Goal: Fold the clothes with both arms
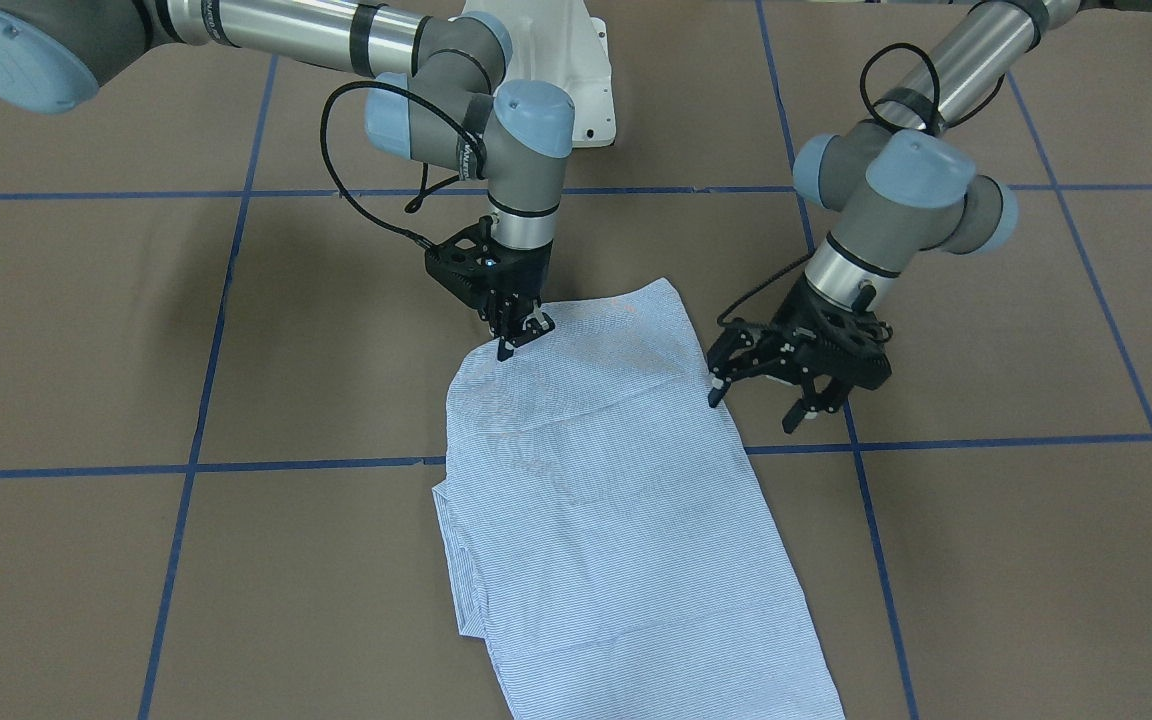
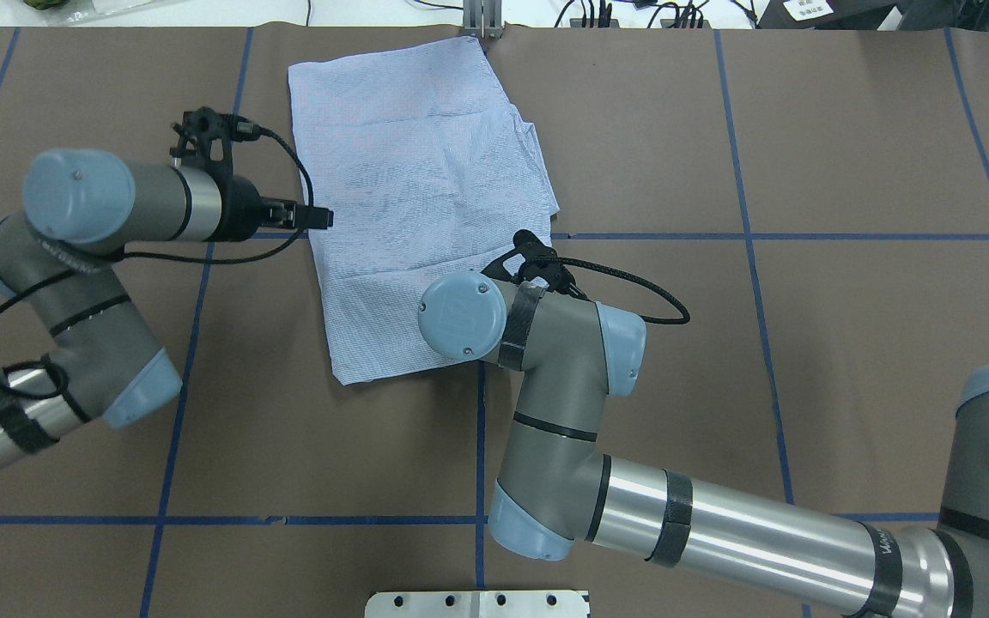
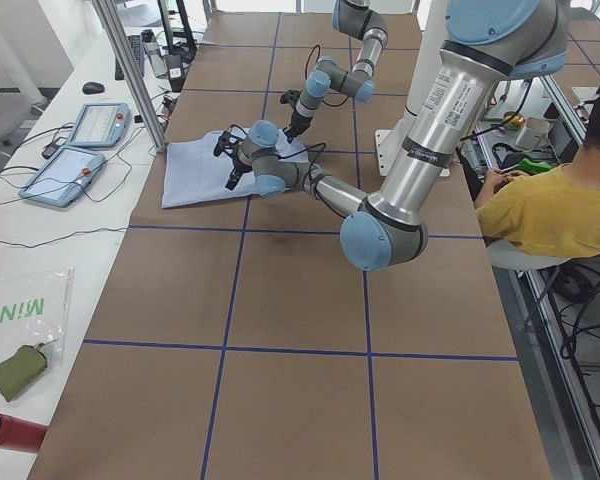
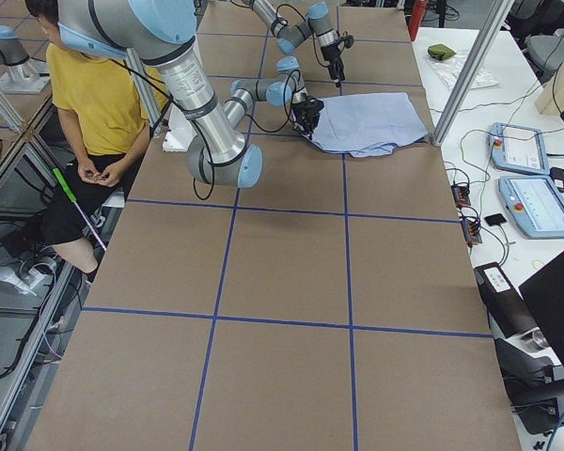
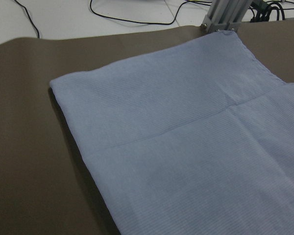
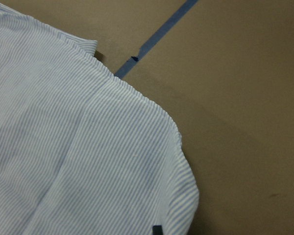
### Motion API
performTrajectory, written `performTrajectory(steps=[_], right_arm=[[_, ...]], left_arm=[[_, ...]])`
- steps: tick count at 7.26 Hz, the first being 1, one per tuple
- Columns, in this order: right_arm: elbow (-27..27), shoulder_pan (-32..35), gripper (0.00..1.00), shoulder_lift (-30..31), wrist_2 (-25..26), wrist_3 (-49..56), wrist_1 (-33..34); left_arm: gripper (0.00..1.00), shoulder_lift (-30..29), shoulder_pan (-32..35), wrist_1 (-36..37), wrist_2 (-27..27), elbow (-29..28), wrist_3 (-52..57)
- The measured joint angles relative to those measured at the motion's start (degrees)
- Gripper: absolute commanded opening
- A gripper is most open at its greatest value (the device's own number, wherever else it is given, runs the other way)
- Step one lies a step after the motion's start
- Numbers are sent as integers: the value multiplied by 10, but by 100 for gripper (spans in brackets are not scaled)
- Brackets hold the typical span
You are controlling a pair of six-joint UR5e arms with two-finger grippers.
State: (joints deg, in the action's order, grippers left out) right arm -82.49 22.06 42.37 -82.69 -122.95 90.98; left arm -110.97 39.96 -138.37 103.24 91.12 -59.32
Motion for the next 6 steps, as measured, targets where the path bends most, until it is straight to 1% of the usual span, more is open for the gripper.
performTrajectory(steps=[1,2,3,4,6], right_arm=[[-1,0,0,0,2,0,0],[-1,0,0,0,4,0,0],[-2,0,0,0,5,0,0],[-2,0,0,1,5,-1,0],[-5,0,0,2,6,-1,0]], left_arm=[[100,36,-38,1,-18,46,-30],[81,63,-78,3,-45,76,-68],[47,75,-114,4,-75,87,-105],[43,79,-143,5,-100,88,-140],[43,76,-171,12,-118,83,-170]])
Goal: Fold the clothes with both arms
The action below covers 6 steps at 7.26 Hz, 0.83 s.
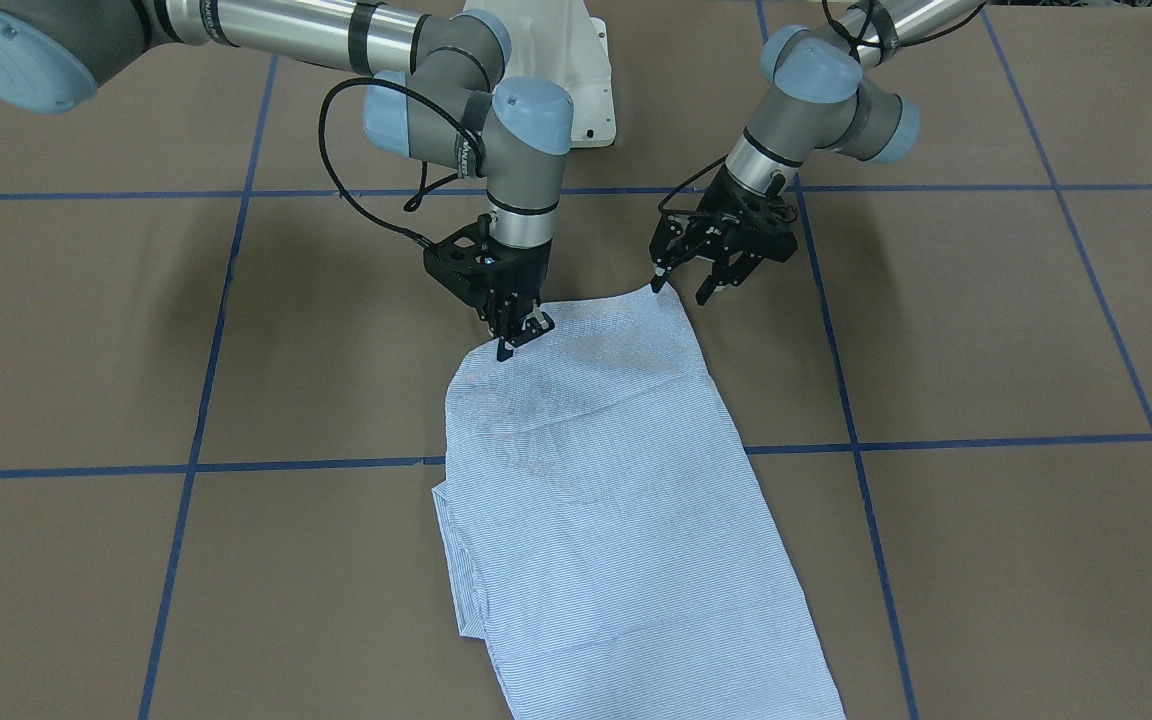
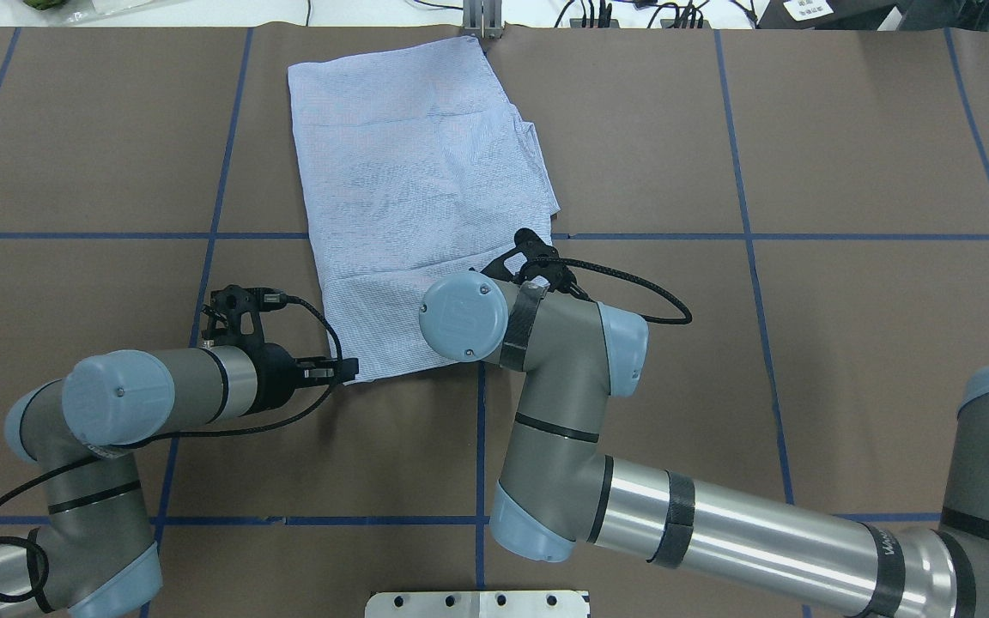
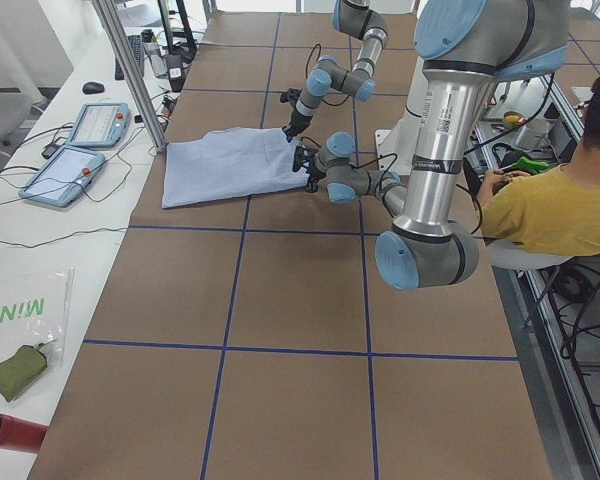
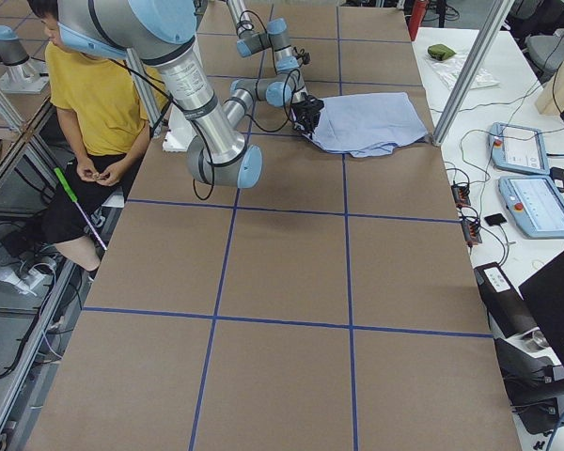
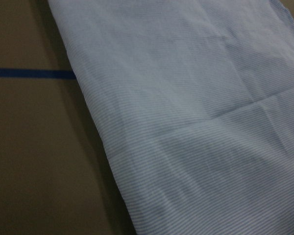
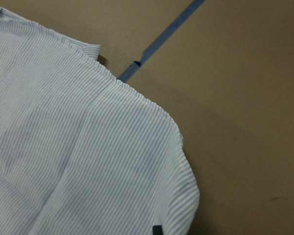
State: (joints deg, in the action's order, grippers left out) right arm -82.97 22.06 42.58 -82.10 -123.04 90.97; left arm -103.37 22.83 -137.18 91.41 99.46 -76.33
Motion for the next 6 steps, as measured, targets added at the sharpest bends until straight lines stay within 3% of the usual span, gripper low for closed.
performTrajectory(steps=[1,2,3,6], right_arm=[[0,0,0,0,0,0,0],[-1,0,0,1,0,1,0],[-2,0,0,1,0,1,0],[-13,0,0,11,0,1,0]], left_arm=[[41,-3,-5,5,-2,-1,-3],[15,-6,-9,8,-2,-2,-5],[0,-9,-11,10,-3,-3,-5],[0,-29,-14,11,-1,-5,-6]])
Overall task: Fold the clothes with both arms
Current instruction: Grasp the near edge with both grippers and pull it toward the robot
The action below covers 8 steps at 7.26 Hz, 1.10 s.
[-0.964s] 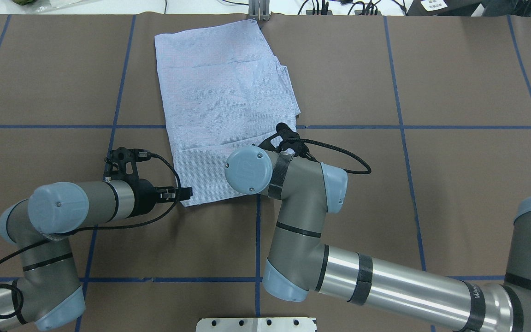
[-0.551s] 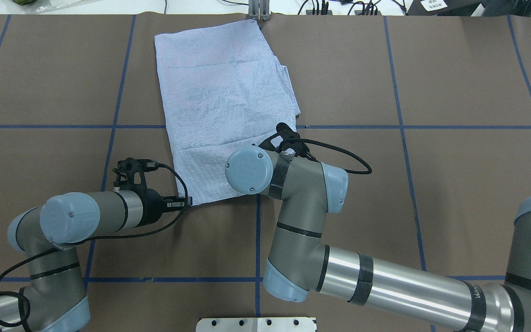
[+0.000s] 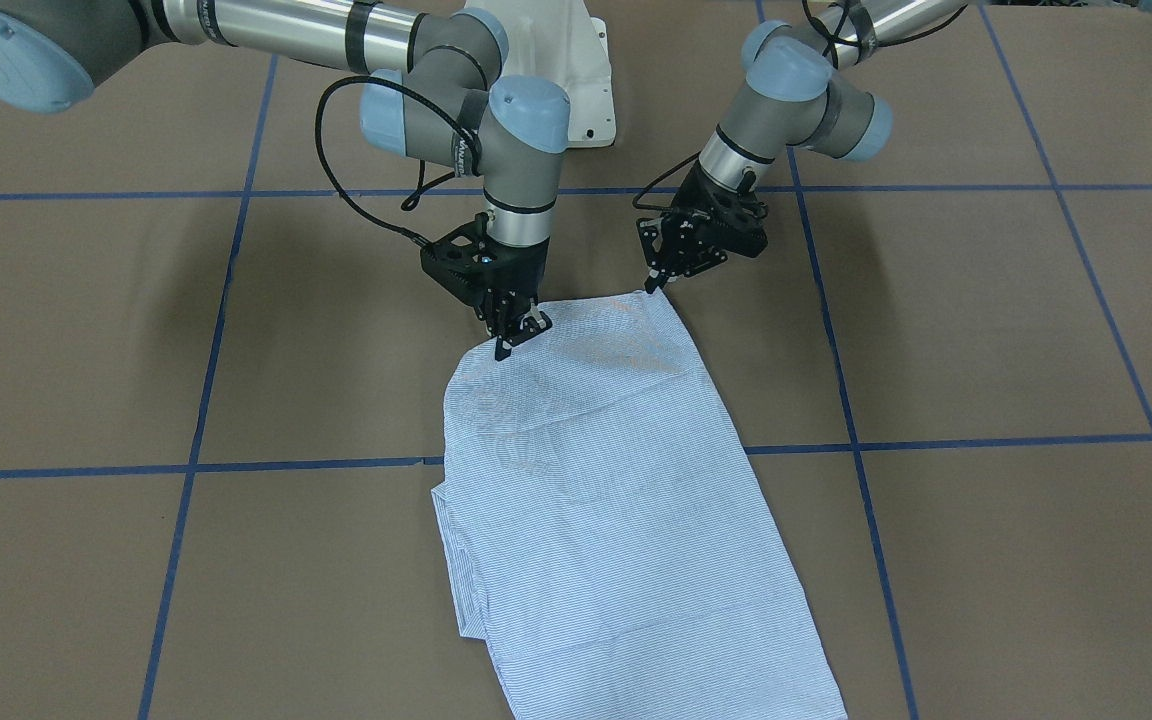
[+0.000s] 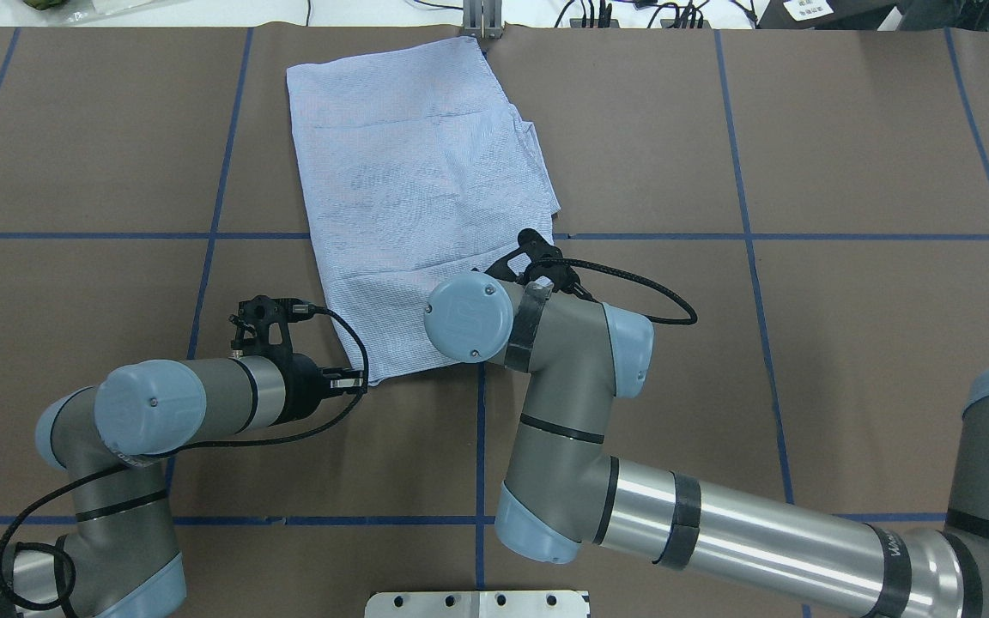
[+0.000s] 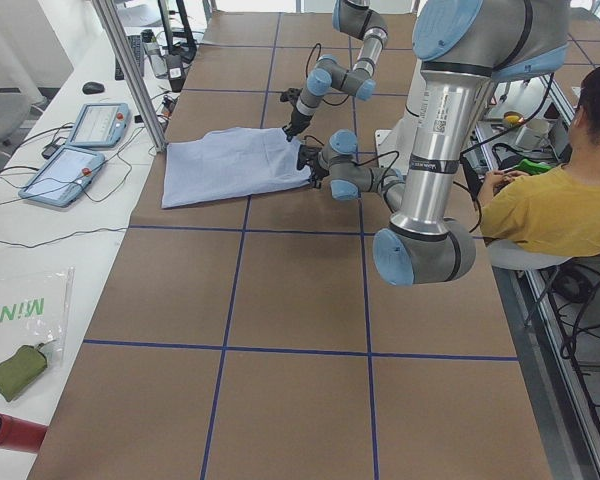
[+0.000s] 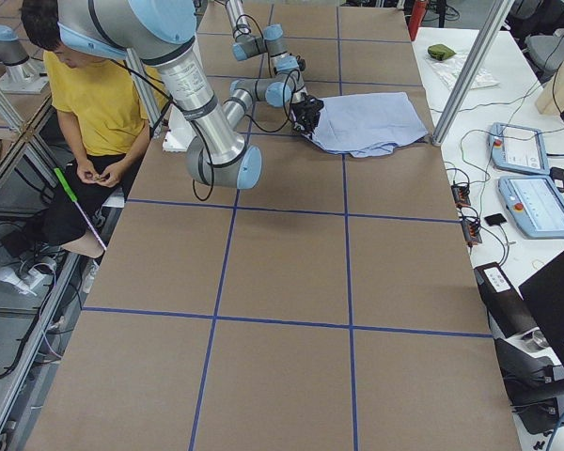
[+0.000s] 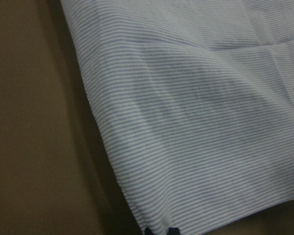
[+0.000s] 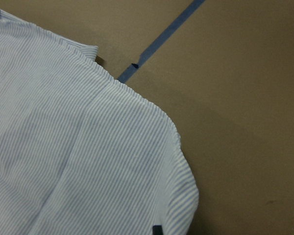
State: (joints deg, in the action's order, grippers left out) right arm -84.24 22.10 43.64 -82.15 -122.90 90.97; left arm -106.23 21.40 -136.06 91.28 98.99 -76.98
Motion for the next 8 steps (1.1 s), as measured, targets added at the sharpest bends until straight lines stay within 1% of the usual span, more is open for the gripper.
performTrajectory(steps=[1,2,3,4,5,6,8], right_arm=[[-29,0,0,23,0,0,1],[-89,-6,0,65,3,1,6],[-167,-26,0,108,13,0,26],[-254,-61,0,142,32,-1,68],[-329,-102,0,160,51,-9,123],[-395,-149,0,167,71,-26,184],[-500,-224,0,167,97,-67,306]], left_arm=[[0,-6,0,0,2,7,0],[0,-9,0,0,3,20,-1],[0,-9,-4,0,7,39,-5],[0,-6,-13,0,13,65,-13],[0,4,-29,0,17,99,-24],[0,26,-55,5,19,149,-40],[0,83,-104,34,20,269,-70]])
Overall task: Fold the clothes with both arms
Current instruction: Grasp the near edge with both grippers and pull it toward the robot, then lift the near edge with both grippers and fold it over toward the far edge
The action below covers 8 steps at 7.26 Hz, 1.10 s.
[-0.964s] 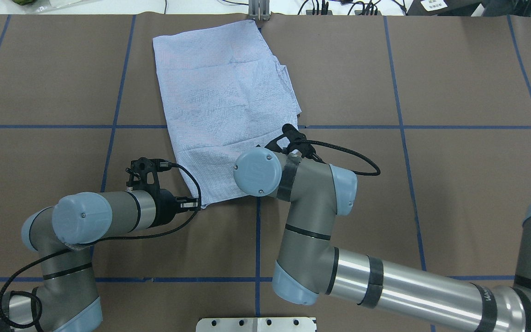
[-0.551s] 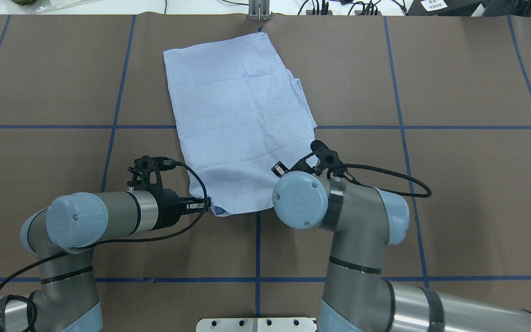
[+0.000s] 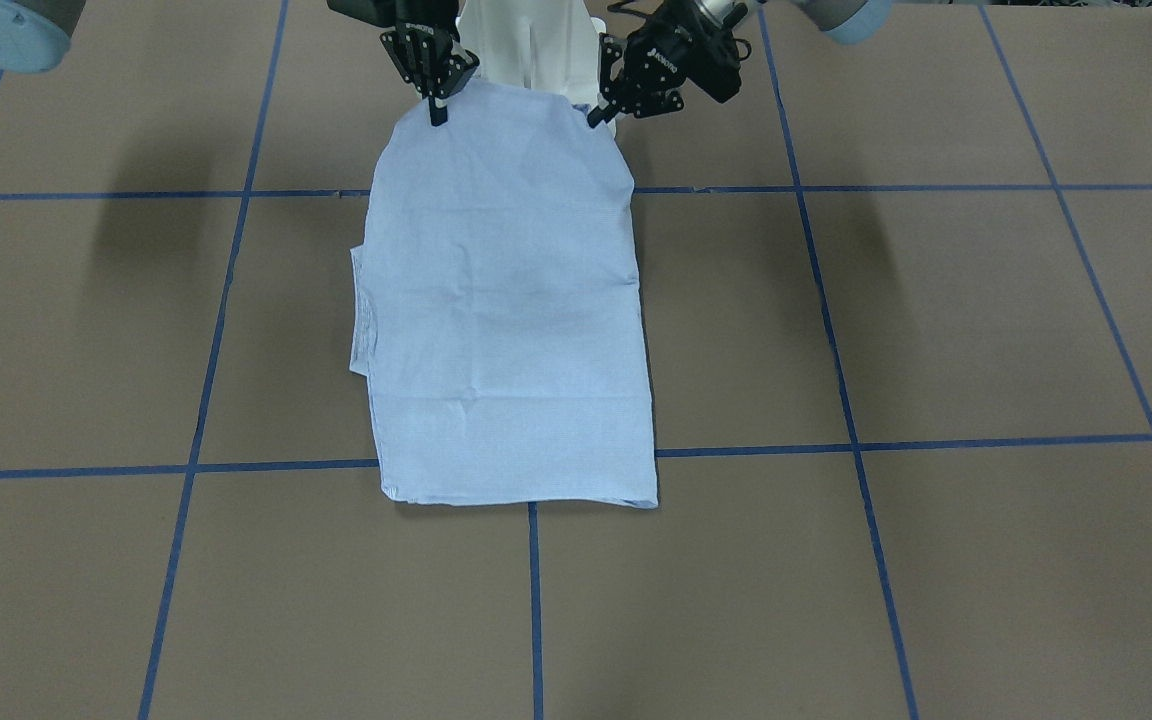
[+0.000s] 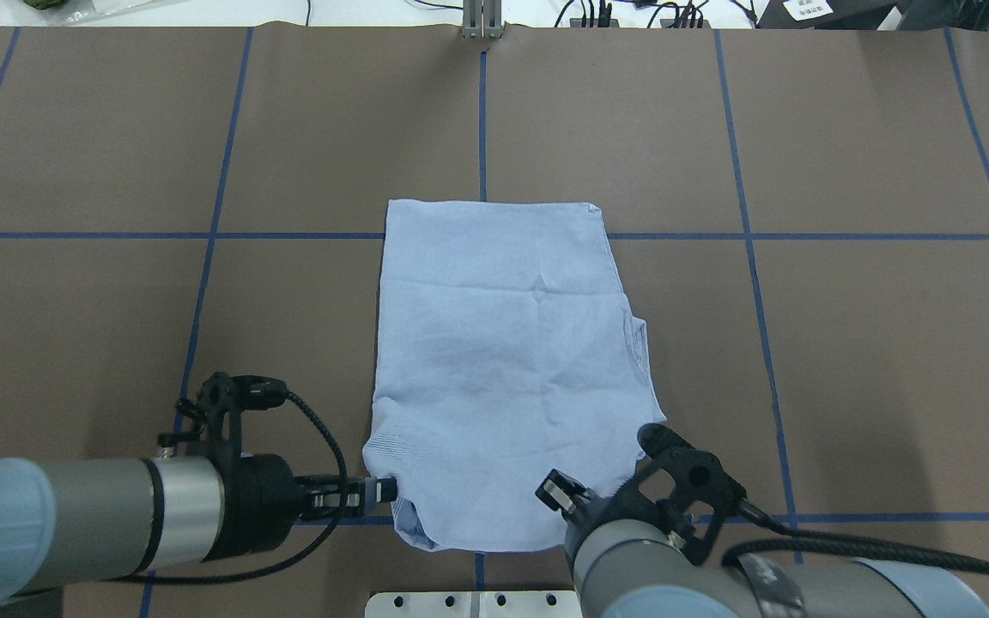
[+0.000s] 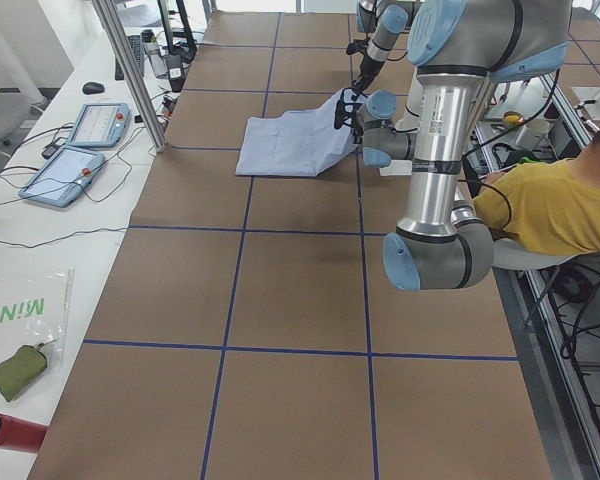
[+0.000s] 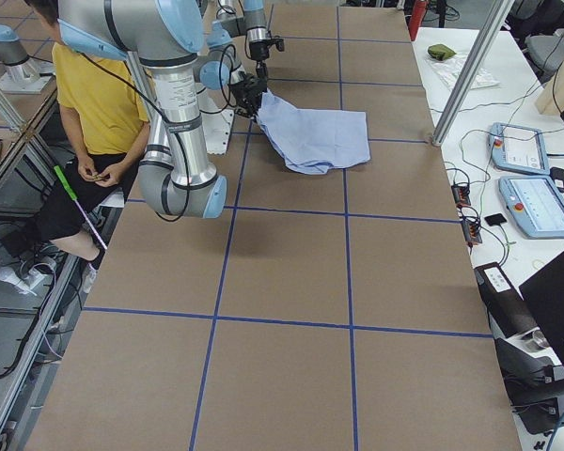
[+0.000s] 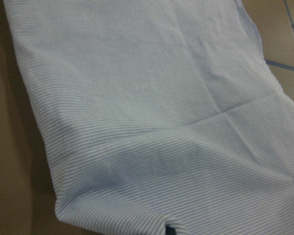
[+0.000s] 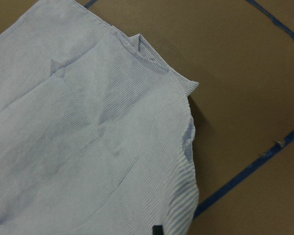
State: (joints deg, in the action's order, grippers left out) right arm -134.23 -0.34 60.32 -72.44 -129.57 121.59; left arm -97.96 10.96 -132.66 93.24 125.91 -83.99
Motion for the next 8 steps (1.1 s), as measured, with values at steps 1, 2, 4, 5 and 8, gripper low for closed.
performTrajectory(steps=[1,2,4,5,8], right_arm=[[-34,-14,0,-3,4,-13,44],[-47,-11,0,-6,5,-15,63],[-28,25,0,-15,3,-1,68],[-2,52,0,-28,3,16,61],[90,136,0,-43,-4,83,-29]], left_arm=[[0,10,-11,26,3,45,-8],[0,3,-14,65,13,75,-12],[0,-53,-2,156,24,79,-12],[0,-92,21,188,25,53,-9],[0,-164,122,214,28,-43,43]])
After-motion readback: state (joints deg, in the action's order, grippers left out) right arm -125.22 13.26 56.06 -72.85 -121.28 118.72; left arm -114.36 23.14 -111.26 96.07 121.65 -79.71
